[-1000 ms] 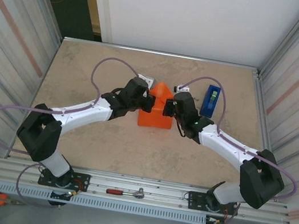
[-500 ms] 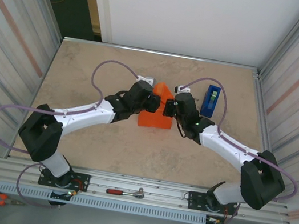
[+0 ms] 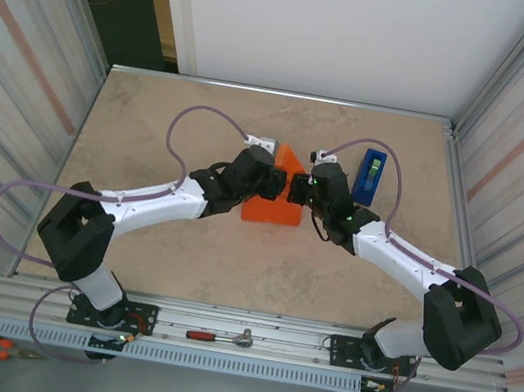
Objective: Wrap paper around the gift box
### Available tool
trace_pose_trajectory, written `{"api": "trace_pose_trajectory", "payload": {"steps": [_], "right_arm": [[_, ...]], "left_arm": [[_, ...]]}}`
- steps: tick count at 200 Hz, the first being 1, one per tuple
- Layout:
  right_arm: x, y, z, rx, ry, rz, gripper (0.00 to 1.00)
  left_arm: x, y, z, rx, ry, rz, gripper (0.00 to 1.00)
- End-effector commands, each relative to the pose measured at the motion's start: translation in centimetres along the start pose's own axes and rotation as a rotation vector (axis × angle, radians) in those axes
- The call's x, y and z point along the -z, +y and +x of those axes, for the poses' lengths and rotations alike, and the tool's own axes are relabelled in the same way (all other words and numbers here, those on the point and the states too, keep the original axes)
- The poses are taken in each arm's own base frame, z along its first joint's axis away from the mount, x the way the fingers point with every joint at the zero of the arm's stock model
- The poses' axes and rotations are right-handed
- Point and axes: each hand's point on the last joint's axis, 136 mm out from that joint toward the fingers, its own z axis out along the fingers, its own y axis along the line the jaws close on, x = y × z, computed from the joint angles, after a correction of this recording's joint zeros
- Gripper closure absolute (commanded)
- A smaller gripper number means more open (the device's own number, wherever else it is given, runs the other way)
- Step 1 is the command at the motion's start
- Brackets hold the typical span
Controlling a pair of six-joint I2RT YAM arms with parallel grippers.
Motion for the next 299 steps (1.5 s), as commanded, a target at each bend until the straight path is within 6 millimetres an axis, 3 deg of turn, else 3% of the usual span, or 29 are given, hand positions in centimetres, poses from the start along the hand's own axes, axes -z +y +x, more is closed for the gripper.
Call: {"api": "trace_pose_trajectory", "payload": {"steps": [1, 52, 114, 141, 180, 199, 230, 299], "right_arm": [[0.4, -2.5, 12.4, -0.024, 0.441, 0.036, 1.0], [0.3, -2.6, 12.7, -0.021, 0.45, 0.04, 1.0], [0.6, -1.9, 11.7, -0.036, 0.443, 0.01, 1.0], [1.1, -1.4, 9.1, -0.104, 0.413, -0.035, 1.0], [3.0, -1.2, 2.2, -0.221, 0.283, -0.121, 1.0], [3.5, -2.1, 0.7, -0.227, 0.258, -0.107, 1.0], [2.6, -4.2, 1.0, -0.251, 0.272, -0.078, 1.0], [0.3, -6.6, 0.8, -0.296, 0.269, -0.034, 1.0]], "left_arm": [[-1.1, 1.7, 3.1, -0.042, 0.101, -0.077, 0.55], [-1.4, 1.5, 3.0, -0.015, 0.092, -0.067, 0.51], [-2.3, 3.6, 5.8, -0.113, 0.157, -0.173, 0.53], [-2.4, 4.5, 7.0, -0.189, 0.17, -0.221, 0.55], [-2.9, 4.7, 8.4, -0.298, 0.204, -0.267, 0.55], [-3.1, 4.6, 8.8, -0.335, 0.212, -0.278, 0.55], [-3.3, 4.7, 8.9, -0.357, 0.214, -0.286, 0.55], [-3.3, 4.7, 9.3, -0.363, 0.216, -0.281, 0.55]]}}
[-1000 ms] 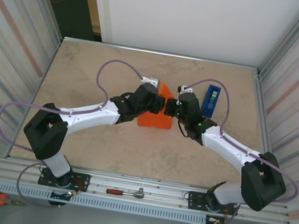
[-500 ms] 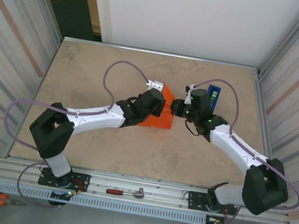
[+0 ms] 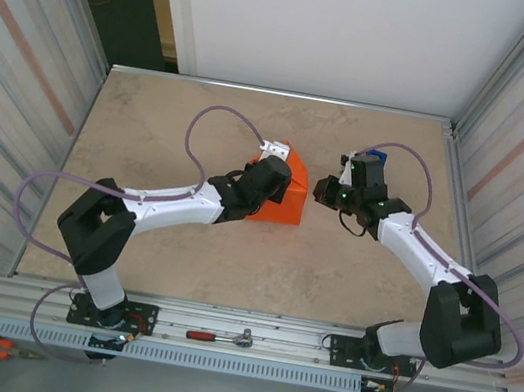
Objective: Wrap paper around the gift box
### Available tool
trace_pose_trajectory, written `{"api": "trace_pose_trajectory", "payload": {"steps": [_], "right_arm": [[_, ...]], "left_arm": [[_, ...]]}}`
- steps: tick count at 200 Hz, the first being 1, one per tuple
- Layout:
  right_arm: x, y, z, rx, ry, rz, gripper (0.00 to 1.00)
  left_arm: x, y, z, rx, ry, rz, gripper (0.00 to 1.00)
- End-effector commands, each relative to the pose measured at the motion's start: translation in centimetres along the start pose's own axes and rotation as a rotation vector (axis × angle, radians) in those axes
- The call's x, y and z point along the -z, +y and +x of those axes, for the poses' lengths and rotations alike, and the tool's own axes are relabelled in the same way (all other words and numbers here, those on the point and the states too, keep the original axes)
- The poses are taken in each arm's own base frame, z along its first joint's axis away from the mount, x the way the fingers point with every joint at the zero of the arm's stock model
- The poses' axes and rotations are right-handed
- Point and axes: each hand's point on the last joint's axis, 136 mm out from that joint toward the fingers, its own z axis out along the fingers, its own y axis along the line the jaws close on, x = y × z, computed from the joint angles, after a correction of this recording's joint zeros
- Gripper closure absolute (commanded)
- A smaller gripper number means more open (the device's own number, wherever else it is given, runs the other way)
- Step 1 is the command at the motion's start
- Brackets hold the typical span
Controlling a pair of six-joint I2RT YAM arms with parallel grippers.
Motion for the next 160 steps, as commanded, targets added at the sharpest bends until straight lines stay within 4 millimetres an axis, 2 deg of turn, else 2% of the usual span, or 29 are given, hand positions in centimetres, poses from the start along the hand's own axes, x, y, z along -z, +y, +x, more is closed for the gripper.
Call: {"api": "trace_pose_trajectory", "payload": {"steps": [1, 31, 75, 117, 139, 160], "right_arm": [[-0.9, -0.3, -0.5, -0.027, 0.014, -0.001, 1.0], [-1.8, 0.7, 0.9, -0.024, 0.049, -0.026, 1.0], [-1.7, 2.3, 4.4, 0.004, 0.073, -0.048, 1.0], [-1.5, 3.3, 7.0, 0.023, 0.089, -0.057, 1.0], [-1.0, 2.8, 6.6, 0.028, 0.078, -0.04, 1.0], [0.4, 2.1, 5.2, 0.017, 0.047, -0.029, 1.0]], "left_arm": [[-1.4, 2.1, 9.9, -0.177, 0.287, -0.067, 0.55], [-1.3, 2.1, 9.7, -0.182, 0.277, -0.064, 0.56], [-1.2, 2.1, 8.9, -0.235, 0.247, -0.047, 0.56], [-0.8, 3.4, 8.9, -0.233, 0.238, -0.052, 0.56], [-0.7, 3.8, 9.1, -0.223, 0.237, -0.05, 0.56], [-0.6, 3.8, 9.2, -0.218, 0.237, -0.049, 0.57]]}}
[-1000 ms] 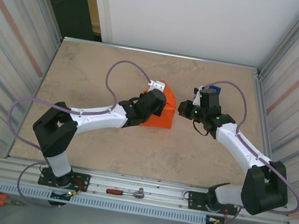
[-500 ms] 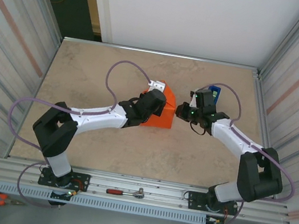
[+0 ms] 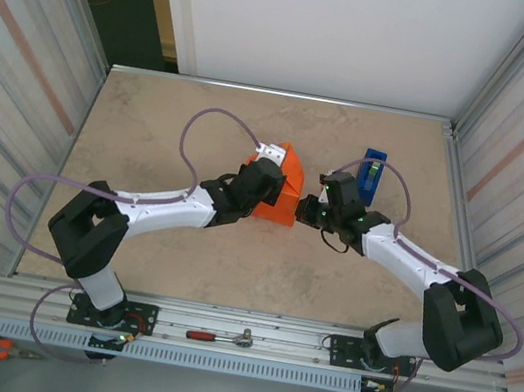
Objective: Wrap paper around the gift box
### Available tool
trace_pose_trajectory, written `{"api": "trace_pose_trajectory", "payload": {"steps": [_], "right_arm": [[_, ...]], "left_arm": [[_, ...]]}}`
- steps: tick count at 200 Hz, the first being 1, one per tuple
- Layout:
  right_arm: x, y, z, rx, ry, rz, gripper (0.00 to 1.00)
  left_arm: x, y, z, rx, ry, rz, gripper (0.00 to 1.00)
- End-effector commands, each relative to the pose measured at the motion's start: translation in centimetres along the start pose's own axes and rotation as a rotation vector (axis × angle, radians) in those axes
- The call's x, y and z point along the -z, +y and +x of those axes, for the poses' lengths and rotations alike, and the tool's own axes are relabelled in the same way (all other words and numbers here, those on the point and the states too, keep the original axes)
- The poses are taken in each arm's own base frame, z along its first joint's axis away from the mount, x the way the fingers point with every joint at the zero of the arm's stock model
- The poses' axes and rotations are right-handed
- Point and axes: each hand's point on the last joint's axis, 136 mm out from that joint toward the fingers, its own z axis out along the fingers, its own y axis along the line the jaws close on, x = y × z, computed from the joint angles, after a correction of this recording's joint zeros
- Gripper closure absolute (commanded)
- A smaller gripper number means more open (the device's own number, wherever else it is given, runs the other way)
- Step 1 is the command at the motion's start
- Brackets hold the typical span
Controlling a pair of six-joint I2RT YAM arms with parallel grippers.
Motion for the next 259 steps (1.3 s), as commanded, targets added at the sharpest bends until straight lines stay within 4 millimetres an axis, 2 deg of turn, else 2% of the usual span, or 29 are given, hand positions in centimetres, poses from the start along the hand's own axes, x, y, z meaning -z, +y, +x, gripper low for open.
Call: {"api": "trace_pose_trajectory", "payload": {"steps": [1, 33, 51, 72, 95, 127, 175, 198, 234, 259], "right_arm": [[2.1, 0.4, -1.0, 0.001, -0.035, -0.031, 1.0], [4.8, 0.1, -3.6, -0.01, -0.104, -0.031, 1.0], [5.7, 0.8, -5.4, -0.008, -0.134, -0.058, 1.0], [5.7, 2.5, -6.9, 0.012, -0.139, -0.1, 1.0], [4.9, 4.3, -7.6, 0.032, -0.125, -0.143, 1.0], [3.0, 5.0, -6.9, 0.054, -0.087, -0.142, 1.0], [0.5, 2.8, -4.4, 0.042, -0.008, -0.096, 1.0], [0.4, 2.0, -3.9, 0.032, 0.003, -0.082, 1.0], [0.3, 1.2, -3.3, 0.033, 0.013, -0.065, 1.0], [0.3, 0.8, -3.1, 0.029, 0.017, -0.052, 1.0]], "left_arm": [[-0.7, 2.2, 9.1, -0.161, 0.274, -0.051, 0.57], [-0.8, 2.2, 9.3, -0.151, 0.275, -0.045, 0.57], [-0.8, 2.1, 9.2, -0.145, 0.272, -0.044, 0.57], [-0.8, 2.1, 9.2, -0.138, 0.272, -0.042, 0.57], [-0.7, 2.0, 9.2, -0.133, 0.271, -0.04, 0.57], [-0.8, 2.0, 9.1, -0.123, 0.27, -0.039, 0.57], [-0.6, 1.7, 8.5, -0.047, 0.266, 0.007, 0.57], [-0.1, 1.7, 7.7, 0.034, 0.248, 0.051, 0.55], [1.0, 1.9, 6.1, 0.301, 0.193, 0.195, 0.49], [1.5, 2.1, 5.3, 0.4, 0.173, 0.248, 0.45]]}}
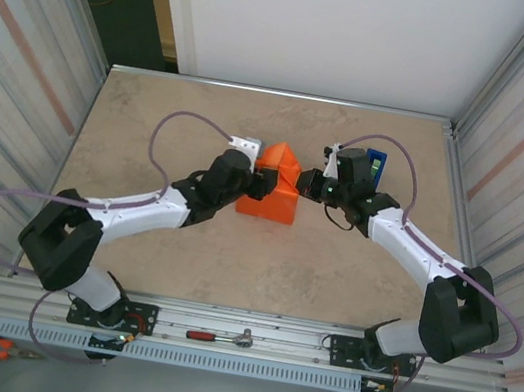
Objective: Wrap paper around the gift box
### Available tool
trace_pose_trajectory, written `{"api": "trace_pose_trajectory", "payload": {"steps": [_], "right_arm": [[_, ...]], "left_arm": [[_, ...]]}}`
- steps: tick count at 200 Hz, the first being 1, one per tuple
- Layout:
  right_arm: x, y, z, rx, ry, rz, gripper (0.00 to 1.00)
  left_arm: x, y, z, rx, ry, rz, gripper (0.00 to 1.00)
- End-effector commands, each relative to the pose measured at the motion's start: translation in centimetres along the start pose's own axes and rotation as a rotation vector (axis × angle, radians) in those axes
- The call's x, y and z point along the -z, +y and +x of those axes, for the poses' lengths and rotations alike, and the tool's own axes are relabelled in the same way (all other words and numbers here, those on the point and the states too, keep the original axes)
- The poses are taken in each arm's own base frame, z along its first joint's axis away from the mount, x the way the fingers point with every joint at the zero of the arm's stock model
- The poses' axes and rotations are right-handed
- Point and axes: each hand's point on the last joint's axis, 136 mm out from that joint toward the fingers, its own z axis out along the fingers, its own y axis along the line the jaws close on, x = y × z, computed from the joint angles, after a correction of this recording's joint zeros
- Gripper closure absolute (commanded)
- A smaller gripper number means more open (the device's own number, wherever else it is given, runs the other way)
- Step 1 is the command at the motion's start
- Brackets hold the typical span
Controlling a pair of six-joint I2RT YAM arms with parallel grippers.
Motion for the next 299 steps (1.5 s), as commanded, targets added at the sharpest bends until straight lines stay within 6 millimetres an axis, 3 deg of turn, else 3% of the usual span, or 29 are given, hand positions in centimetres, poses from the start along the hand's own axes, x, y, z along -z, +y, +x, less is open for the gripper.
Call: {"api": "trace_pose_trajectory", "payload": {"steps": [1, 67, 114, 220, 299], "right_arm": [[-0.4, -3.2, 3.2, -0.013, 0.097, 0.091, 1.0], [-0.6, -3.3, 3.8, -0.005, 0.116, 0.093, 1.0], [-0.6, -1.8, 3.9, 0.074, 0.132, 0.081, 1.0], [-0.5, 2.1, 1.2, 0.161, 0.083, 0.002, 1.0], [-1.3, 1.1, 3.0, 0.151, 0.125, 0.013, 1.0]], "left_arm": [[0.2, 2.5, 5.8, 0.141, 0.198, -0.021, 0.45], [-0.5, 2.3, 5.7, 0.201, 0.236, -0.037, 0.41], [-0.7, 2.3, 5.5, 0.079, 0.242, -0.151, 0.41], [-1.1, 1.7, 6.1, 0.035, 0.249, -0.148, 0.42], [-1.2, 1.7, 5.6, 0.025, 0.233, -0.17, 0.41]]}}
